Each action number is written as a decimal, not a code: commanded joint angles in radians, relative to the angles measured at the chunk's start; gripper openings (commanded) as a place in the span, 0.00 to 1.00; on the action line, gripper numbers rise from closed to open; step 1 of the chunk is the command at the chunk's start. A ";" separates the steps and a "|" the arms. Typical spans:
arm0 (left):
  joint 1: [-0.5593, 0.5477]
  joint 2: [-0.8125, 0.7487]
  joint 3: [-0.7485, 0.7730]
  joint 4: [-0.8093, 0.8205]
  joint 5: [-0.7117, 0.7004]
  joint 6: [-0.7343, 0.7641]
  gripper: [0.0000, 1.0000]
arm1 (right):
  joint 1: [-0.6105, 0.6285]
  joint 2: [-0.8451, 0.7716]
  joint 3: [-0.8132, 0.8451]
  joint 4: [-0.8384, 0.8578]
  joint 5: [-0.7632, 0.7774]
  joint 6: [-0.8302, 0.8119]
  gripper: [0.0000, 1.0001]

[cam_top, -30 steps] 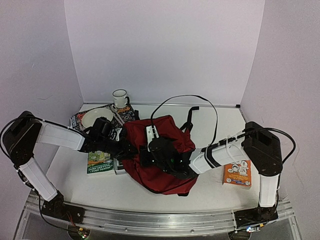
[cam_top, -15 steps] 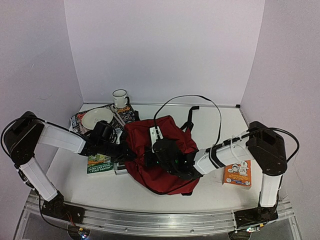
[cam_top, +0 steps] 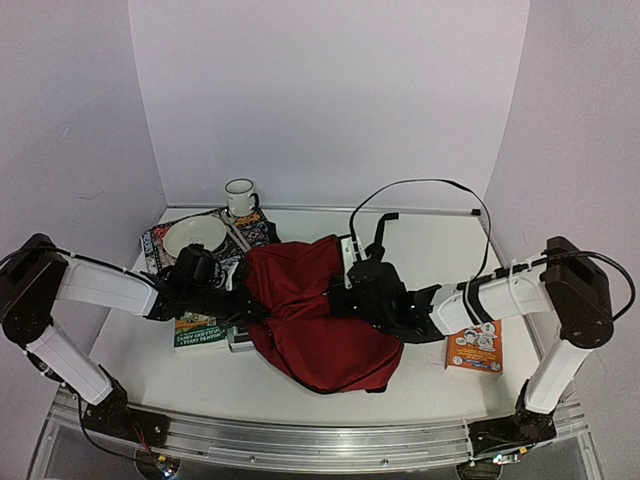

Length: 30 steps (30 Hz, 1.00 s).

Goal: Pack the student bag
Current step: Zip the lower front pocket of the student bag.

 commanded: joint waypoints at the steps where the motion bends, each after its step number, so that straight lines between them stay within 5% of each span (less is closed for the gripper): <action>1: 0.013 -0.053 -0.047 -0.088 -0.026 0.023 0.00 | -0.094 -0.091 -0.041 -0.026 0.133 -0.037 0.00; 6: 0.015 -0.109 -0.042 -0.154 -0.066 0.057 0.00 | -0.153 -0.116 -0.054 -0.065 0.120 -0.048 0.00; 11: 0.015 -0.113 -0.003 -0.210 -0.085 0.128 0.00 | -0.155 -0.095 0.021 -0.116 -0.112 -0.040 0.00; 16: 0.022 -0.129 0.011 -0.299 -0.136 0.173 0.00 | -0.163 -0.105 -0.026 -0.122 0.104 -0.058 0.00; 21: 0.054 -0.176 -0.038 -0.303 -0.137 0.151 0.00 | -0.253 -0.129 -0.080 -0.127 0.151 -0.038 0.00; 30: 0.063 -0.193 -0.065 -0.277 -0.108 0.171 0.00 | -0.372 -0.064 -0.018 -0.200 -0.117 0.003 0.00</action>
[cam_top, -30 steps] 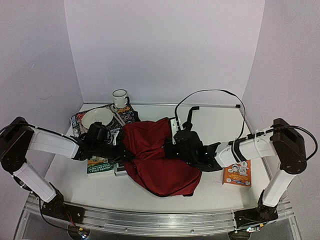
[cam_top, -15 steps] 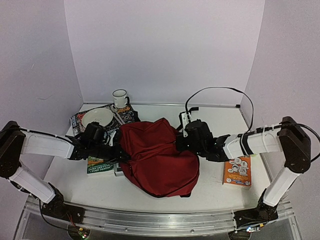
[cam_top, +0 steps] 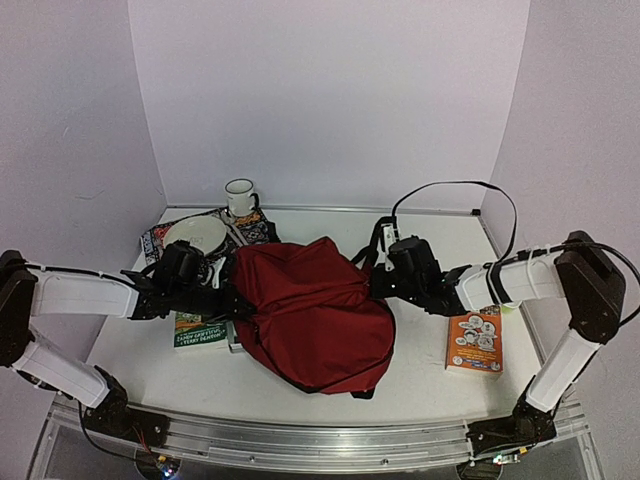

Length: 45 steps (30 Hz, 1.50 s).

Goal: Pack the student bag
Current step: Zip the lower front pocket of the student bag, then grab the largest pocket of the student bag.

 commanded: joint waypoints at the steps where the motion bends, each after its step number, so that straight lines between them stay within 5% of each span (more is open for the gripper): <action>1: 0.033 -0.030 -0.033 -0.111 -0.027 0.045 0.00 | -0.098 0.018 0.072 -0.080 0.009 -0.025 0.00; 5: 0.004 -0.011 0.026 -0.080 0.026 0.045 0.00 | -0.097 0.052 0.155 -0.105 -0.157 -0.067 0.02; 12: -0.057 0.054 0.142 0.033 0.071 -0.045 0.00 | -0.097 0.130 0.413 -0.308 -0.138 -0.230 0.06; 18: -0.073 0.108 0.210 0.080 0.044 -0.126 0.00 | -0.076 0.098 0.513 -0.486 -0.123 -0.207 0.28; 26: -0.081 0.143 0.234 0.092 0.000 -0.180 0.00 | 0.139 -0.063 0.445 -0.607 0.012 -0.077 0.57; 37: -0.090 0.145 0.236 0.094 -0.050 -0.213 0.00 | 0.404 -0.019 0.438 -0.683 -0.001 0.265 0.65; 45: -0.095 0.142 0.236 0.094 -0.063 -0.225 0.00 | 0.518 0.152 0.609 -0.735 0.032 0.395 0.58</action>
